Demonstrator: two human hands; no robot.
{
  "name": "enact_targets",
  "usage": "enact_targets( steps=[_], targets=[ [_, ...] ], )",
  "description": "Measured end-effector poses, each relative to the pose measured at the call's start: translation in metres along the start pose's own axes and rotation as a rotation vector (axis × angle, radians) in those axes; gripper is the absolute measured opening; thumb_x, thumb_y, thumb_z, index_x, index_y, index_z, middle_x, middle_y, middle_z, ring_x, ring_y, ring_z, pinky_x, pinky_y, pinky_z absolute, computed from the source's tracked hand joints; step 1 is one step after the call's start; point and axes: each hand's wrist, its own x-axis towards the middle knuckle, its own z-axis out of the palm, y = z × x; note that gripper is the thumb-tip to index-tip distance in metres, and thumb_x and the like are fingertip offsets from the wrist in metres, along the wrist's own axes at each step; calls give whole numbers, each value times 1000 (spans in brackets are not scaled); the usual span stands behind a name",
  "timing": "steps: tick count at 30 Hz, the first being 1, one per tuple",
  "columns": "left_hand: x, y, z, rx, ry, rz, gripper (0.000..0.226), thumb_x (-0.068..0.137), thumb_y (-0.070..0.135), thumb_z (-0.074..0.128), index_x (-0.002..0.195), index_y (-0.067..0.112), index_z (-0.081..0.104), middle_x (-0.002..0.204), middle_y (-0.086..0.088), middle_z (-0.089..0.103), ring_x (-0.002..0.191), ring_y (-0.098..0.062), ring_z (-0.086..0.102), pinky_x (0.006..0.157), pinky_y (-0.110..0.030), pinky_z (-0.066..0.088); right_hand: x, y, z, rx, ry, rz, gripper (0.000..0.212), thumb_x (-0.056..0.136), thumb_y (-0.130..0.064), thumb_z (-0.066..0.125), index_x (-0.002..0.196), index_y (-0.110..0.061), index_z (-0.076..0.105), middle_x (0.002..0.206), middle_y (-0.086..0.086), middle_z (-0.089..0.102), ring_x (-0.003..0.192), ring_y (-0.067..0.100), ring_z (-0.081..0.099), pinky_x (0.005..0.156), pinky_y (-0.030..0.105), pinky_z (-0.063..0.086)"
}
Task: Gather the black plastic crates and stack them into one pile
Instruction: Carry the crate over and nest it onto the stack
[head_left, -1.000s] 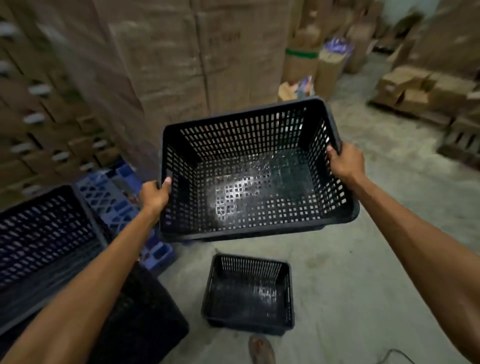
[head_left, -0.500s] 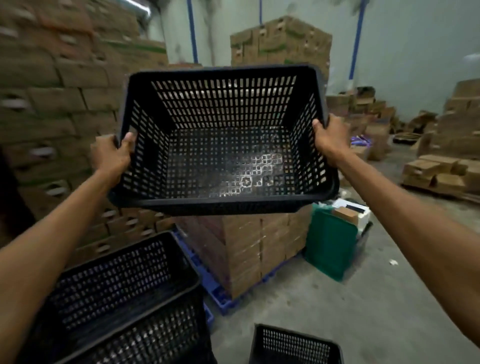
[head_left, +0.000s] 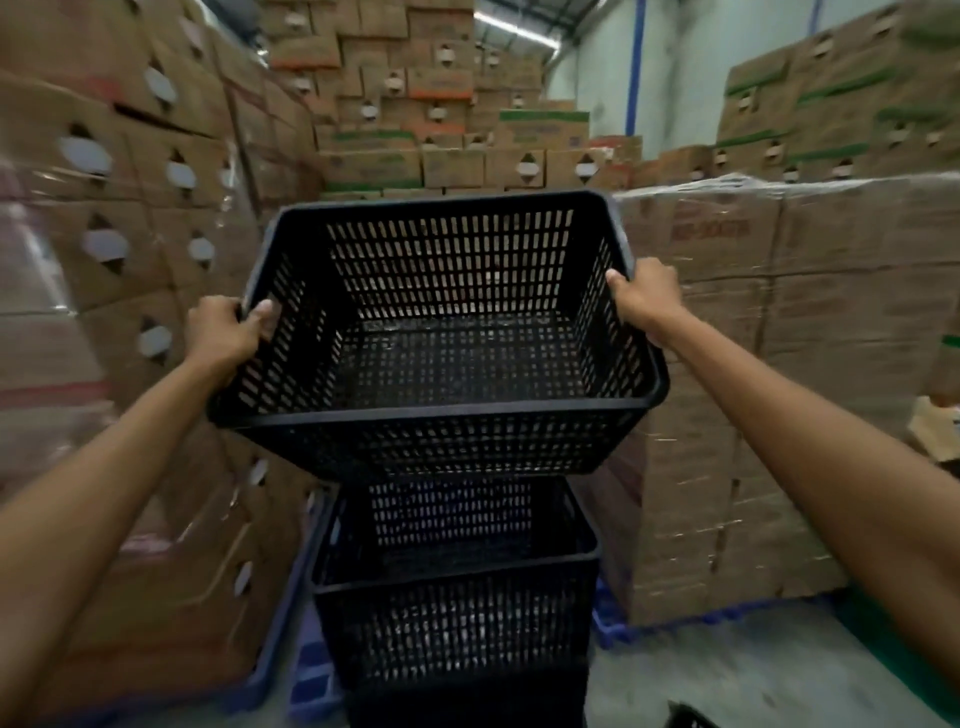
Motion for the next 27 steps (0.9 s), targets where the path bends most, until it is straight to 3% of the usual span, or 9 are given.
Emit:
enact_targets(
  steps=[3,6,11,13,18,23,27],
  targets=[
    [0,-28,2,47,-81,-50,57,92,49,56,52,10,48,53,-11,47,55,-27,52,52,-39,39,5,-2,25,-34,-74,33,49,98,-37,53,123,5,55,128,26,56,115,41,56,88,39,47],
    [-4,-42,9,136,-168,-90,57,92,50,57,50,12,46,50,-8,42,50,-27,45,48,-33,31,9,4,49,-92,-154,62,50,96,-36,56,123,6,55,130,27,56,114,40,58,83,35,46],
    [-8,-56,40,235,-286,-177,51,90,49,59,69,2,61,74,-18,60,79,-37,63,63,-36,40,21,22,87,-215,-322,99,48,97,-35,56,121,7,58,119,25,61,89,32,58,70,30,41],
    [-8,-62,57,231,-320,-211,52,90,47,61,78,-4,65,84,-22,66,88,-38,66,66,-36,46,29,32,100,-255,-371,117,48,96,-34,57,119,8,59,115,25,63,92,34,62,70,29,41],
    [-8,-68,91,288,-419,-257,52,90,48,61,91,-3,68,101,-22,70,97,-38,66,79,-38,52,43,59,131,-339,-460,137,45,94,-34,62,110,9,63,113,26,65,103,37,64,70,29,43],
    [5,-66,112,340,-489,-273,44,92,46,59,78,4,59,104,-21,66,96,-36,62,74,-33,45,59,82,156,-362,-504,169,30,90,-33,64,97,-5,54,97,15,54,80,28,53,72,30,47],
    [14,-72,122,368,-490,-283,39,93,42,58,92,2,60,99,-17,60,98,-34,60,79,-34,45,74,93,169,-387,-484,160,29,80,-24,71,77,-4,50,95,14,57,78,28,55,72,33,50]
  ],
)
